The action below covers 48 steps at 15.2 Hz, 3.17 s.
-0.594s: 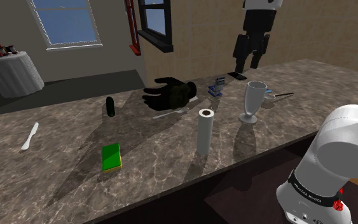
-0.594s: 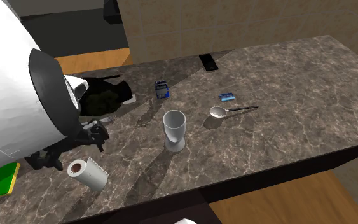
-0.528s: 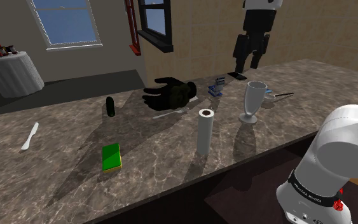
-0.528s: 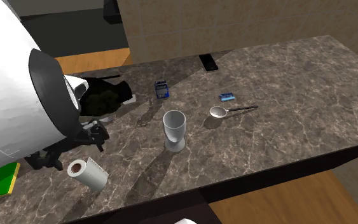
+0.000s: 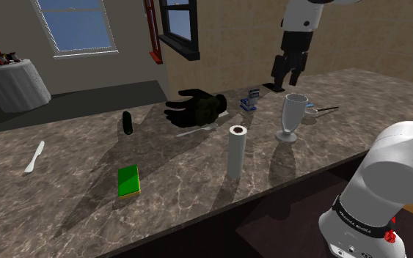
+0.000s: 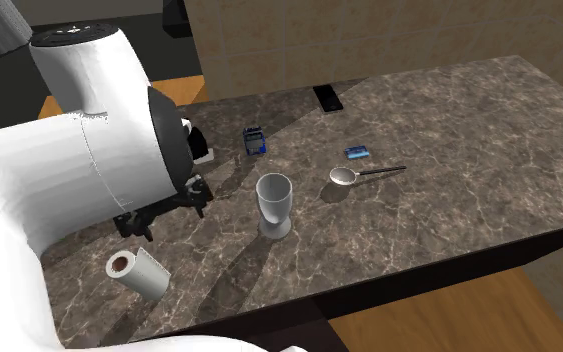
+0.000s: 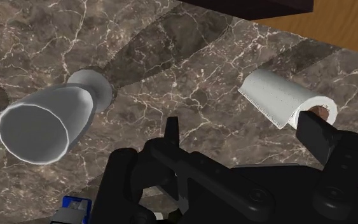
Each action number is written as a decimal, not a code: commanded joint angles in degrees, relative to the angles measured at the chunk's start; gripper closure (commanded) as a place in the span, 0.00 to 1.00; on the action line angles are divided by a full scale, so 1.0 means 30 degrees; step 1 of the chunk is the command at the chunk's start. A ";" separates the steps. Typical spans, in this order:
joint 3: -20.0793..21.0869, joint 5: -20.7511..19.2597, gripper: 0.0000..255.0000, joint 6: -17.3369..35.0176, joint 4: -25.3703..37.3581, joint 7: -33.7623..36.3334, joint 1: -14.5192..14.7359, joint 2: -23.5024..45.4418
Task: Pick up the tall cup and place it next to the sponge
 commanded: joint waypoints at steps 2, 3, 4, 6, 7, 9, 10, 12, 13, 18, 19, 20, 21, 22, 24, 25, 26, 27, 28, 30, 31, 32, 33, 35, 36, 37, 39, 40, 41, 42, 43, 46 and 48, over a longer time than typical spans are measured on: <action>-0.0995 -0.0869 0.00 0.1187 -0.0478 -0.1036 -0.0496 0.0747; -0.1303 -0.1120 0.00 0.1586 -0.0558 -0.1344 -0.0648 0.1071; -0.1616 -0.1365 0.00 0.1988 -0.0617 -0.1647 -0.0792 0.1416; -0.2238 -0.1821 0.00 0.2803 -0.0669 -0.2252 -0.1077 0.2172; -0.2550 -0.2032 0.00 0.3214 -0.0661 -0.2552 -0.1212 0.2581; -0.3177 -0.2413 0.00 0.4039 -0.0580 -0.3149 -0.1465 0.3458; -0.3493 -0.2581 0.00 0.4450 -0.0506 -0.3447 -0.1580 0.3925; -0.4121 -0.2862 0.00 0.5269 -0.0291 -0.4048 -0.1792 0.4914; -0.4435 -0.2972 0.00 0.5674 -0.0151 -0.4353 -0.1888 0.5434; -0.5557 -0.3174 0.00 0.7330 0.0320 -0.5474 -0.2186 0.7471; -0.5596 -0.3178 0.00 0.7605 0.0130 -0.5484 -0.2192 0.7558; -0.5637 -0.3182 0.00 0.7881 -0.0056 -0.5494 -0.2196 0.7650; -0.5678 -0.3184 0.00 0.8158 -0.0238 -0.5506 -0.2199 0.7747; -0.5720 -0.3184 0.00 0.8437 -0.0416 -0.5519 -0.2201 0.7850; -0.5805 -0.3179 0.00 0.8999 -0.0761 -0.5549 -0.2203 0.8071; -0.5829 -0.3175 0.00 0.9162 -0.0858 -0.5558 -0.2203 0.8139; -0.5828 -0.3176 0.00 0.9162 -0.0860 -0.5558 -0.2204 0.8137; -0.5829 -0.3175 0.00 0.9162 -0.0858 -0.5558 -0.2204 0.8139; -0.5829 -0.3175 0.00 0.9162 -0.0858 -0.5558 -0.2204 0.8139; -0.5829 -0.3175 0.00 0.9162 -0.0858 -0.5559 -0.2204 0.8139; -0.5829 -0.3175 0.00 0.9162 -0.0858 -0.5559 -0.2204 0.8139; -0.5829 -0.3175 0.00 0.9157 -0.0854 -0.5560 -0.2204 0.8139; -0.5829 -0.3175 1.00 0.9157 -0.0854 -0.5560 -0.2204 0.8139; -0.5829 -0.3175 1.00 0.9157 -0.0854 -0.5560 -0.2204 0.8139; -0.5829 -0.3175 1.00 0.9157 -0.0854 -0.5560 -0.2204 0.8139; -0.5829 -0.3175 1.00 0.9158 -0.0855 -0.5560 -0.2204 0.8138; -0.5829 -0.3176 1.00 0.9158 -0.0857 -0.5559 -0.2204 0.8137; -0.5829 -0.3176 1.00 0.9160 -0.0858 -0.5559 -0.2204 0.8138; -0.5830 -0.3176 1.00 0.9161 -0.0858 -0.5560 -0.2205 0.8139; -0.5828 -0.3175 1.00 0.9162 -0.0858 -0.5559 -0.2204 0.8139; -0.5787 -0.3187 1.00 0.8878 -0.0701 -0.5543 -0.2208 0.8009; -0.5667 -0.3204 1.00 0.8035 -0.0198 -0.5506 -0.2212 0.7660; -0.5588 -0.3207 1.00 0.7479 0.0154 -0.5489 -0.2212 0.7452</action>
